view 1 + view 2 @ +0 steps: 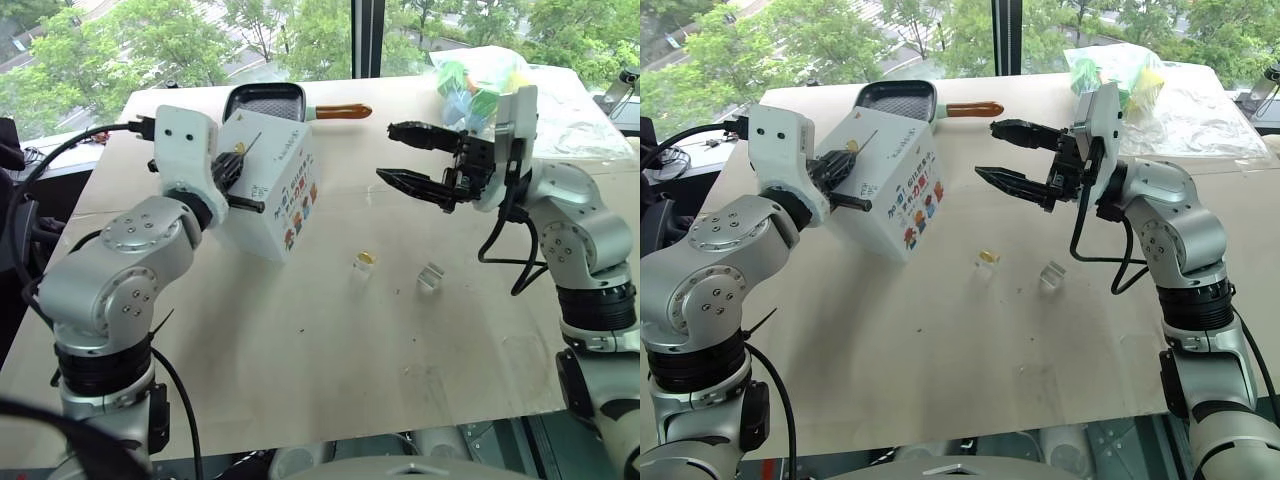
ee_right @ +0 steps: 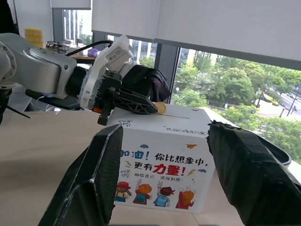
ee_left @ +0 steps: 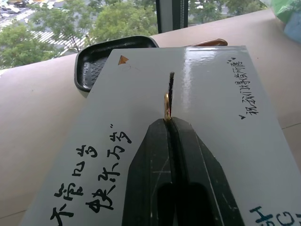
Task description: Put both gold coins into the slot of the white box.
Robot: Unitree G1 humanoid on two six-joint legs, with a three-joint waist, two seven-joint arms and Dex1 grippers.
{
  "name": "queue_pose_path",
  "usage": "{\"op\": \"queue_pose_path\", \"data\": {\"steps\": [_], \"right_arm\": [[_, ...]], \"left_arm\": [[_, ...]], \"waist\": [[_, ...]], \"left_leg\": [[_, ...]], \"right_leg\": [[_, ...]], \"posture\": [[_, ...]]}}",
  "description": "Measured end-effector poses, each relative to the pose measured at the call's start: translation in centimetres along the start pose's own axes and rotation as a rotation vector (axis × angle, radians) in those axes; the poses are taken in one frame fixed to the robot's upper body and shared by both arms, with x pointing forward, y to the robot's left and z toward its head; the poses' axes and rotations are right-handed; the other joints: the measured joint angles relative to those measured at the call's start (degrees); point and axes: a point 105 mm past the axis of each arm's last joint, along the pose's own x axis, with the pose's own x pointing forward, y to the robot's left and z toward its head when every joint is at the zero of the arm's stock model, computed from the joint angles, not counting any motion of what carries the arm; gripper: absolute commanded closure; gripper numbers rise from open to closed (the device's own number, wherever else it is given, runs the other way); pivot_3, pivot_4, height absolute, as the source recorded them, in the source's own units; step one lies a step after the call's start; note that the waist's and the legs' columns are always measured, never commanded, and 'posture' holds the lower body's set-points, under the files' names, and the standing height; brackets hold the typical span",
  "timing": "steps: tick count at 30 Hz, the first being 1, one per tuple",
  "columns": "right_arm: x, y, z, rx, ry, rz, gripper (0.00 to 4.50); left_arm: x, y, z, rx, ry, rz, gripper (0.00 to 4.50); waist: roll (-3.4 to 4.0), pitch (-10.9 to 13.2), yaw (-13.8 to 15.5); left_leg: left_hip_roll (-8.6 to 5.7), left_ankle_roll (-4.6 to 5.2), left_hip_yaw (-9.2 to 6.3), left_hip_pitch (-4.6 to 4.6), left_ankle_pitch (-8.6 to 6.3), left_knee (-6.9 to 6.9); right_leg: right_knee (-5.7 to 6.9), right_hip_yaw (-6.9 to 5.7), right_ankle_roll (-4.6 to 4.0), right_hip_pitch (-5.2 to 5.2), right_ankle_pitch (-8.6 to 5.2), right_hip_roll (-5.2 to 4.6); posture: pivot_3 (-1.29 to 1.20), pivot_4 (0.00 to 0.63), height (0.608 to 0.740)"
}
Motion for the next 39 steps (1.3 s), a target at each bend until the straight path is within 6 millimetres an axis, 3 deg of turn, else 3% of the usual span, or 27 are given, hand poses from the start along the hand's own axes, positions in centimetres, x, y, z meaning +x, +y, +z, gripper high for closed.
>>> {"op": "queue_pose_path", "data": {"steps": [1, 6, 12, 15, 19, 23, 27, 33, 38, 39], "right_arm": [[0.0, 0.0, 0.0, 0.000, 0.000, 0.000, 1.37], [0.1, 0.0, 0.0, 0.003, -0.004, 0.001, 1.30], [0.2, 0.1, 0.0, 0.008, -0.010, -0.002, 1.30], [-0.1, 0.2, -0.5, 0.031, -0.002, -0.010, 1.30], [-1.2, 0.9, -3.4, 0.102, 0.064, -0.048, 1.30], [-1.1, 3.2, -9.8, 0.207, 0.229, -0.108, 1.30], [-0.2, 4.2, -12.1, 0.199, 0.298, -0.127, 1.30], [0.4, 5.2, -14.5, 0.232, 0.364, -0.173, 1.30], [0.8, 5.9, -15.2, 0.249, 0.384, -0.164, 1.30], [1.0, 6.1, -15.5, 0.256, 0.393, -0.159, 1.55]], "left_arm": [[0.0, 0.0, 0.0, 0.001, 0.001, -0.002, 4.50], [-0.1, 0.2, -0.1, -0.017, 0.000, 0.008, 2.98], [0.0, 1.0, 0.1, -0.023, -0.027, 0.047, 0.03], [0.0, 0.5, 0.6, -0.022, -0.082, -0.006, 0.03], [-1.7, -1.7, 1.7, -0.014, -0.192, -0.251, 0.03], [-6.5, -4.4, -1.6, 0.112, -0.046, -0.594, 0.03], [-9.1, -5.3, -3.5, 0.132, 0.048, -0.734, 0.03], [-11.4, -5.7, -7.2, 0.097, 0.209, -0.816, 0.03], [-11.1, -5.2, -7.5, 0.066, 0.138, -0.776, 0.03], [-11.1, -5.0, -7.7, 0.041, 0.123, -0.766, 0.00]], "waist": [[0.00, 0.0, 0.0], [-0.01, 0.0, 0.1], [-0.01, 0.0, 0.3], [-0.01, 0.0, 0.3], [-0.05, -0.1, 0.0], [0.05, 0.0, -1.7], [0.18, -0.1, -1.3], [0.12, -0.1, -0.8], [0.12, -0.1, -1.0], [0.12, -0.1, -1.1]], "left_leg": [[0.00, 0.00, 0.00, 0.00, 0.00, 0.00], [0.00, 0.00, 0.00, 0.01, 0.00, 0.01], [-0.02, 0.00, -0.01, 0.01, 0.00, 0.03], [-0.02, 0.00, -0.03, -0.03, 0.00, 0.03], [0.00, 0.00, -0.01, -0.03, 0.00, -0.03], [0.11, 0.00, 0.16, 0.02, 0.00, -0.14], [0.10, -0.09, 0.15, 0.20, 0.05, -0.06], [0.05, -0.08, 0.09, 0.20, 0.05, -0.03], [0.07, -0.08, 0.08, 0.22, 0.05, -0.04], [0.08, -0.09, 0.08, 0.22, 0.05, -0.05]], "right_leg": [[0.00, 0.00, 0.00, 0.00, 0.00, 0.00], [0.00, -0.01, 0.00, 0.02, 0.00, -0.01], [0.00, -0.02, 0.00, 0.03, 0.00, -0.02], [-0.02, -0.04, 0.00, 0.03, 0.00, -0.03], [-0.06, -0.06, 0.00, 0.00, 0.00, -0.05], [0.06, 0.10, -0.01, -0.19, 0.00, 0.00], [0.11, 0.14, -0.12, -0.02, 0.07, 0.07], [0.07, 0.09, -0.20, 0.04, 0.12, 0.06], [0.07, 0.09, -0.20, 0.05, 0.12, 0.06], [0.06, 0.09, -0.20, 0.03, 0.12, 0.06]], "posture": [[0.00, 0.150, 0.721], [0.00, 0.150, 0.721], [0.00, 0.150, 0.721], [0.00, 0.150, 0.721], [0.00, 0.150, 0.721], [0.00, 0.150, 0.721], [0.00, 0.150, 0.721], [0.00, 0.150, 0.721], [0.00, 0.150, 0.721], [0.00, 0.150, 0.721]]}}
